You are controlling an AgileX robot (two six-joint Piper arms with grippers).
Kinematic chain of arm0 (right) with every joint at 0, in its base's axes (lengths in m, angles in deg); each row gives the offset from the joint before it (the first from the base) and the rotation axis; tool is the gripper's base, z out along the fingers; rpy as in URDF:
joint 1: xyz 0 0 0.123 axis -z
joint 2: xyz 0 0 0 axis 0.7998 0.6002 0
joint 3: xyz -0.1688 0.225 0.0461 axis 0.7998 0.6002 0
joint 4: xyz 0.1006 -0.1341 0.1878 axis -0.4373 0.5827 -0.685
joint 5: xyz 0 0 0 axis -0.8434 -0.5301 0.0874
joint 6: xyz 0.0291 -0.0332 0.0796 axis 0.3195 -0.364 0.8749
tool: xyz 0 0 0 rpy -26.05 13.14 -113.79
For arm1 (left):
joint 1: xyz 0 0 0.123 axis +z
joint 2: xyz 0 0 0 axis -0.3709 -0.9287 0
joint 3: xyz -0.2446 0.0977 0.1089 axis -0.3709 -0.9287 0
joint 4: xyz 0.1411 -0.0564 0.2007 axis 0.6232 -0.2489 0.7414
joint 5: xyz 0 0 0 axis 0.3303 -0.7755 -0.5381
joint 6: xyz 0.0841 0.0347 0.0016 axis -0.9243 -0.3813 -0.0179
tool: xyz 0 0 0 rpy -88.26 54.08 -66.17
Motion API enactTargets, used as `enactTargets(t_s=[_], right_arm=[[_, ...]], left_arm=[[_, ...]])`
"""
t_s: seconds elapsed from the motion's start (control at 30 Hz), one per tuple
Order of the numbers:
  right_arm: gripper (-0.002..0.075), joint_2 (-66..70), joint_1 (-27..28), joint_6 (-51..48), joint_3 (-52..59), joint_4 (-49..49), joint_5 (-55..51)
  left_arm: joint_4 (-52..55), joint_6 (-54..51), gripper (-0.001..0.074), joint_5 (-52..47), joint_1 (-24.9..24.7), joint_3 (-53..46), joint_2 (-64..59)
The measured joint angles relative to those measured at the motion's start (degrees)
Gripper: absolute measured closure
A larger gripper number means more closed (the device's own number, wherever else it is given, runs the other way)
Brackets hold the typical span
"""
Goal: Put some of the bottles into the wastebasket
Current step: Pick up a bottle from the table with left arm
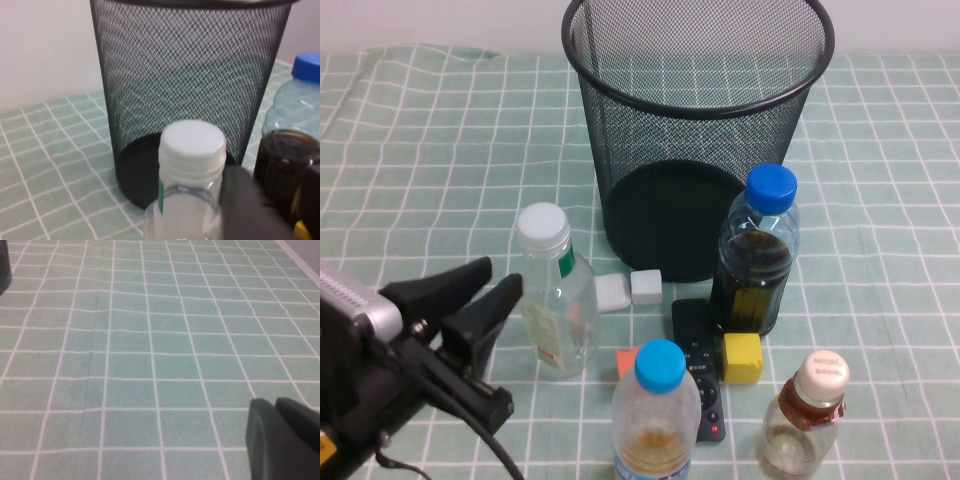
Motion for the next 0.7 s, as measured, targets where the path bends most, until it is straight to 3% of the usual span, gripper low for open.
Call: enactTargets(t_s=[0.13, 0.23, 0.4, 0.7], right_arm=[[0.0734, 0.0, 0.0, 0.0, 0.0, 0.0, 0.0], [0.0734, 0.0, 0.0, 0.0, 0.0, 0.0, 0.0], [0.0734, 0.0, 0.0, 0.0, 0.0, 0.0, 0.0], [0.0734, 0.0, 0.0, 0.0, 0.0, 0.0, 0.0]], left_arm=[[0.5, 1.1, 0.0276, 5.4, -0.2, 0.1, -2.5], [0.5, 1.8, 0.0161, 12.8, -0.3, 0.1, -6.5], [0.1, 2.2, 0.0118, 21.5, -0.3, 1.2, -13.2], [-4.8, 2.0, 0.0111, 22.2, -0.3, 7.8, -21.1]])
